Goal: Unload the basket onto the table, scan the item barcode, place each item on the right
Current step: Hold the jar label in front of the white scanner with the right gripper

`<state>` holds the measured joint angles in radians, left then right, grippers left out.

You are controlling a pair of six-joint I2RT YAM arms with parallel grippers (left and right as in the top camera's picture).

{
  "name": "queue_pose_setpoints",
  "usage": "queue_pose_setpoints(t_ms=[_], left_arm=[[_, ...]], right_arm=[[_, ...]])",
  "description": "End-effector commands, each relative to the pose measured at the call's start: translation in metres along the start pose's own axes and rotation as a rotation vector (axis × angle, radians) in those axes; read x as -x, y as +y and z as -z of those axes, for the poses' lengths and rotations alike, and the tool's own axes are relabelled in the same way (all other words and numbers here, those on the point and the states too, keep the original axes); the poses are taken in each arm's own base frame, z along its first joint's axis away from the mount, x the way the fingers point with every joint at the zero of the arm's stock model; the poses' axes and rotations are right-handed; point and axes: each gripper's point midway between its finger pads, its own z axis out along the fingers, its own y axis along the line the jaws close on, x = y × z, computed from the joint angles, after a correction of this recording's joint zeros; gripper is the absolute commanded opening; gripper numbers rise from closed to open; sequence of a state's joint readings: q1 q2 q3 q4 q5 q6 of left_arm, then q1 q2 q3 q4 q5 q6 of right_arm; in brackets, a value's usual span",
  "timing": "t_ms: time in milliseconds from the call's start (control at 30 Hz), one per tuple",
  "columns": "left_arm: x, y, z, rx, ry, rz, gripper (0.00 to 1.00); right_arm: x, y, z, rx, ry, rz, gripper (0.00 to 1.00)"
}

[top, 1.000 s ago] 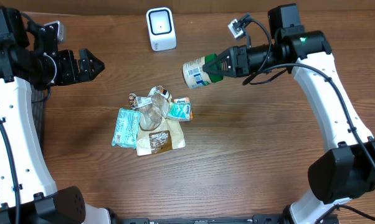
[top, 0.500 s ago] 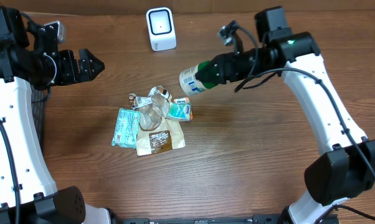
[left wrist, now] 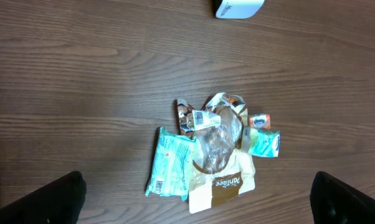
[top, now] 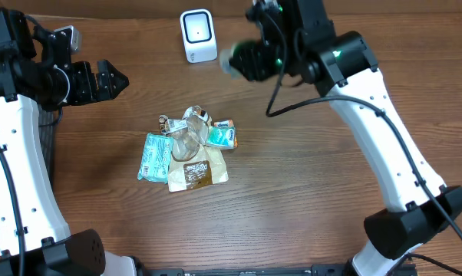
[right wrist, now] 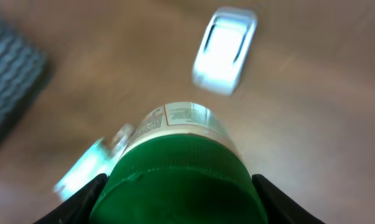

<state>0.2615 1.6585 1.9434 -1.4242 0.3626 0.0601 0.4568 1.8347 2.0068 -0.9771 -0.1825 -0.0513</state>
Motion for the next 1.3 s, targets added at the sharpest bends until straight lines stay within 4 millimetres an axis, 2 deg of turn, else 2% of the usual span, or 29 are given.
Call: queue_pose_setpoints(t_ms=[0,133,200,233,567,833,1067,1133,1267], left_arm=[[0.000,-0.003,0.004,0.005,-0.012,-0.034,1.00],[0.000,-0.003,0.004,0.005,-0.012,-0.034,1.00],[0.000,-0.003,0.004,0.005,-0.012,-0.034,0.99],[0.001,-0.003,0.004,0.005,-0.012,-0.034,1.00],[0.001,-0.003,0.004,0.005,-0.012,-0.034,1.00],[0.001,-0.003,0.004,0.005,-0.012,-0.034,1.00],[0.001,-0.003,0.004,0.005,-0.012,-0.034,1.00],[0.000,-0.003,0.004,0.005,-0.012,-0.034,0.99],[0.000,-0.003,0.004,0.005,-0.012,-0.034,1.00]], right_arm=[[0.028,-0.023,-0.004,-0.267,-0.090,0.130,0.19],[0.057,-0.015,-0.034,-0.289,-0.192,0.300,0.18],[0.065,-0.014,-0.050,-0.300,-0.221,0.388,0.19],[0.071,-0.015,-0.065,-0.312,-0.243,0.460,0.19],[0.078,-0.026,-0.153,-0.436,-0.272,1.019,0.19],[0.086,-0.033,-0.201,-0.522,-0.438,1.033,0.19],[0.069,-0.040,-0.239,-0.585,-0.475,1.130,0.18],[0.065,-0.042,-0.245,-0.599,-0.470,1.156,0.18],[0.069,-0.041,-0.242,-0.613,-0.491,1.161,0.18]])
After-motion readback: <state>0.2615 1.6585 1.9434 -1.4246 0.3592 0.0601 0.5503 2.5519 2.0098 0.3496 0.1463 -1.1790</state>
